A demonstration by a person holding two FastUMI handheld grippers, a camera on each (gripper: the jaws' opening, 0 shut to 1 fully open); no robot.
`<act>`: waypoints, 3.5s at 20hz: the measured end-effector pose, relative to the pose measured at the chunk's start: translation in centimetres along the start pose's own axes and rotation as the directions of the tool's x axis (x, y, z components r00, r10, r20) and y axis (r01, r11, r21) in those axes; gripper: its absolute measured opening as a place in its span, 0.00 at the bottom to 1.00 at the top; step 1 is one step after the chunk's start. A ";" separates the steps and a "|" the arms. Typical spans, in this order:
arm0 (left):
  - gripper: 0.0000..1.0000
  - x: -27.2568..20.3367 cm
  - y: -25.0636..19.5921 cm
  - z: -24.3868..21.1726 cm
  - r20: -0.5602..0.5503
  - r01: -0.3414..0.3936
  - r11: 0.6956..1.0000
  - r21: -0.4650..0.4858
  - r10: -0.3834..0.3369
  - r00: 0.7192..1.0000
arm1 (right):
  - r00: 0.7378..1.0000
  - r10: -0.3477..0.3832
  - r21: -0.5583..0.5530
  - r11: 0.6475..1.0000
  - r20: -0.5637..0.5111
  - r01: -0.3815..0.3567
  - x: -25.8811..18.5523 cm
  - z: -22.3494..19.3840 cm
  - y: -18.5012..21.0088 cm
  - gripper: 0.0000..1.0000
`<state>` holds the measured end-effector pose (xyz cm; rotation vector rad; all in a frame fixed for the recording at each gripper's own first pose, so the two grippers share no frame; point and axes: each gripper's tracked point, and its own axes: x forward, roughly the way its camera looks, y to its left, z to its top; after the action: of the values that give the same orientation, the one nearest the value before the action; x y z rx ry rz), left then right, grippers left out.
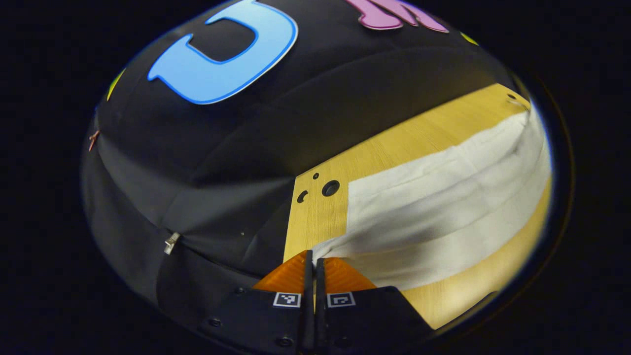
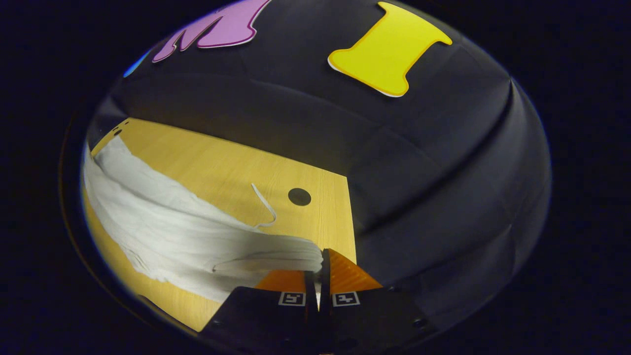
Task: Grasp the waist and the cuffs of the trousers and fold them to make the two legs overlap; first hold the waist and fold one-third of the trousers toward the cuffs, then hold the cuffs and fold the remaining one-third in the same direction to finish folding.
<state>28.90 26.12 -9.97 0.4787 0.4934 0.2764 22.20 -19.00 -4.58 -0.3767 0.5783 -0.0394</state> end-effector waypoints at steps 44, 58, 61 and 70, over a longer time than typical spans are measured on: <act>0.98 -18.6 -9.2 3.1 0.232 0.199 0.832 -0.518 -0.088 0.969 | 0.994 -0.003 0.590 0.805 -0.112 0.069 7.5 -9.1 3.8 0.52; 0.98 -19.8 -9.2 3.8 0.240 0.230 0.891 -0.391 -0.142 0.960 | 0.992 -0.056 0.448 0.894 0.113 0.000 -4.1 4.1 2.3 0.11; 0.98 -20.3 -9.2 3.9 0.264 0.259 0.901 -0.347 -0.171 0.949 | 0.981 -0.050 0.395 0.918 0.190 -0.030 -9.5 6.1 3.0 0.11; 0.98 -20.9 -9.0 -1.1 0.256 0.341 0.868 -0.361 -0.259 0.931 | 0.941 0.110 0.329 0.919 0.321 -0.220 -17.0 7.7 1.6 0.11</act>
<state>11.91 11.26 -7.28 0.0212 0.2962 0.0206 12.01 -12.57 9.72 0.0294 0.2925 0.0747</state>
